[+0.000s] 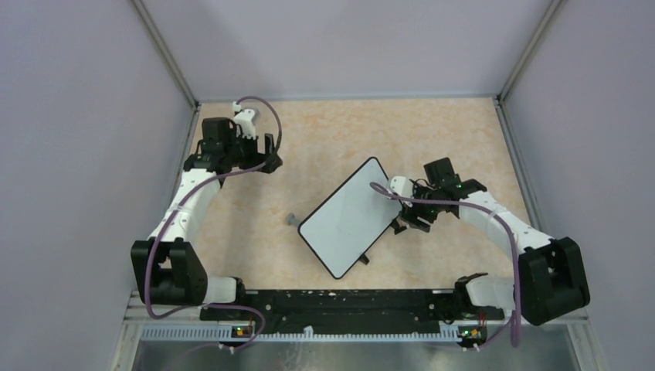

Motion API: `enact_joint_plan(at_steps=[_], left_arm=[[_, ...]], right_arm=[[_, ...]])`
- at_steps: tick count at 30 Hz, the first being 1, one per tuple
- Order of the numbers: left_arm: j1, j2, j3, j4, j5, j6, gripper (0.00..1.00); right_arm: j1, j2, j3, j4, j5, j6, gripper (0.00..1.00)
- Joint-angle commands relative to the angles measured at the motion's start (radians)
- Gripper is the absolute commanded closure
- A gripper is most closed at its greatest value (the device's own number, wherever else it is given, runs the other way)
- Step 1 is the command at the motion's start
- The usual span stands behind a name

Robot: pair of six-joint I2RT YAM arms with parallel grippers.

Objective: Write a sentence on the whiteboard
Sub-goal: Move the whiteboard to the center of the board, then pick up the whiteboard marker from the center of the board.

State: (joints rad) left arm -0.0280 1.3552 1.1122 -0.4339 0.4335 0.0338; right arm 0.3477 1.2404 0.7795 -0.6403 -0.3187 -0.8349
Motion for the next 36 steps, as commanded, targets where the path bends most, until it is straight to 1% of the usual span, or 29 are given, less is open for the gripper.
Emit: enact_joint_plan(at_steps=[1,7,10,15,18,23,27,29,33,36], left_arm=[[-0.004,-0.036,0.003,-0.003,0.048,0.035,0.01],[-0.005,-0.027,0.007,-0.017,0.079,0.046,0.01],[-0.004,-0.025,0.009,-0.022,0.085,0.054,0.01],[-0.005,-0.024,0.005,-0.017,0.104,0.057,0.01],[-0.005,-0.024,0.004,-0.016,0.105,0.058,0.01],[-0.005,-0.029,0.007,-0.021,0.107,0.066,0.01],[-0.004,-0.03,0.014,-0.031,0.117,0.075,0.01],[-0.005,-0.029,0.018,-0.036,0.129,0.082,0.01],[-0.008,-0.027,0.035,-0.055,0.148,0.091,0.01],[-0.012,-0.035,0.043,-0.063,0.15,0.099,0.01]], right_arm=[[-0.033,0.047,-0.013,0.048,-0.053,-0.231,0.34],[-0.071,0.111,-0.03,0.103,-0.147,-0.337,0.37],[-0.074,0.154,-0.025,0.082,-0.151,-0.391,0.39],[-0.075,0.242,-0.019,0.045,-0.124,-0.442,0.52],[-0.076,0.27,-0.031,0.03,-0.104,-0.464,0.58],[-0.075,0.22,-0.088,0.034,-0.088,-0.477,0.72],[-0.075,0.138,-0.137,0.028,-0.084,-0.474,0.82],[-0.074,0.096,-0.155,0.023,-0.079,-0.47,0.88],[-0.074,0.042,-0.13,-0.037,-0.114,-0.414,1.0],[-0.074,0.004,-0.06,-0.091,-0.169,-0.33,1.0]])
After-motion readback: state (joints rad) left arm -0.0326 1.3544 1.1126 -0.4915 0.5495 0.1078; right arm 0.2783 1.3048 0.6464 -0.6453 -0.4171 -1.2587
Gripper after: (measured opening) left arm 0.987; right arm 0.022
